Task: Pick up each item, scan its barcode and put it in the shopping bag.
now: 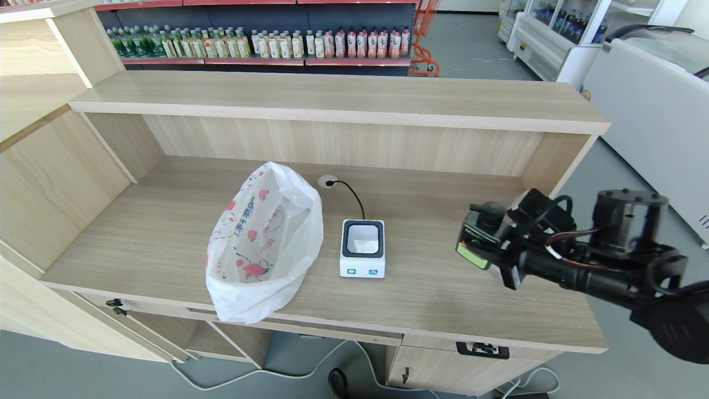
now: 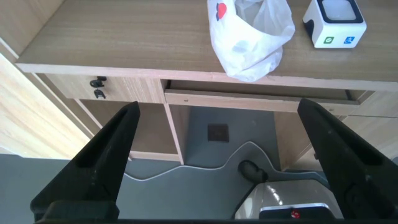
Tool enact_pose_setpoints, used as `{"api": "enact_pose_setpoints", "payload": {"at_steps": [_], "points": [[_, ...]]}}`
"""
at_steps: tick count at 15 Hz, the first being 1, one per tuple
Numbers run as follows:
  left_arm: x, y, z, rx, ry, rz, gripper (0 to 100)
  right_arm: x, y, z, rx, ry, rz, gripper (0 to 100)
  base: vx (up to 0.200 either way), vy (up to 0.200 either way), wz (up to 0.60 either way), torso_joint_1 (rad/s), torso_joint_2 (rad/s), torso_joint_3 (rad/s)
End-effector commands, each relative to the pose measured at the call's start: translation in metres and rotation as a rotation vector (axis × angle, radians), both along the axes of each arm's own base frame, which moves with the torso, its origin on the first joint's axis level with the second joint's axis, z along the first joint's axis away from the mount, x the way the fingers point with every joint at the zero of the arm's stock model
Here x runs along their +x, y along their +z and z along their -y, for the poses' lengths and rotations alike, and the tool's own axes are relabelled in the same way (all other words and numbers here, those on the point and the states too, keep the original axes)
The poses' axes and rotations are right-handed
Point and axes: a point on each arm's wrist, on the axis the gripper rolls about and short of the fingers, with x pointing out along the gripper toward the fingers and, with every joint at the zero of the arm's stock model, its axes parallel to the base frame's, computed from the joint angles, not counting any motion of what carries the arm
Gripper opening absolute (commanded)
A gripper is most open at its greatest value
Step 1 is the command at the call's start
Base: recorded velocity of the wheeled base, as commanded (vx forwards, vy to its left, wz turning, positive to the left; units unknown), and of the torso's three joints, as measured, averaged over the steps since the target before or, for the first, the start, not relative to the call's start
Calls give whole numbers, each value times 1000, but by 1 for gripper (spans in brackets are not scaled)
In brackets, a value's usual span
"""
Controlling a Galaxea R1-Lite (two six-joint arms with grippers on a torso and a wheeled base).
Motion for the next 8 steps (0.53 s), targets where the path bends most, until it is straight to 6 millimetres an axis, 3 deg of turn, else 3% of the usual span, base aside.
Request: {"api": "enact_pose_setpoints", "payload": {"at_steps": [1,5,8], "points": [[0,0,0,0,0,0,100,-71,48,43,-201,-68,202,0,0,0,0,0,0,0],[0,0,0,0,0,0,100,-107,72,51,-518,-41,537,0,0,0,0,0,0,0],[0,0,0,0,0,0,100,-135,77,53,-792,27,793,0,0,0,0,0,0,0]]}}
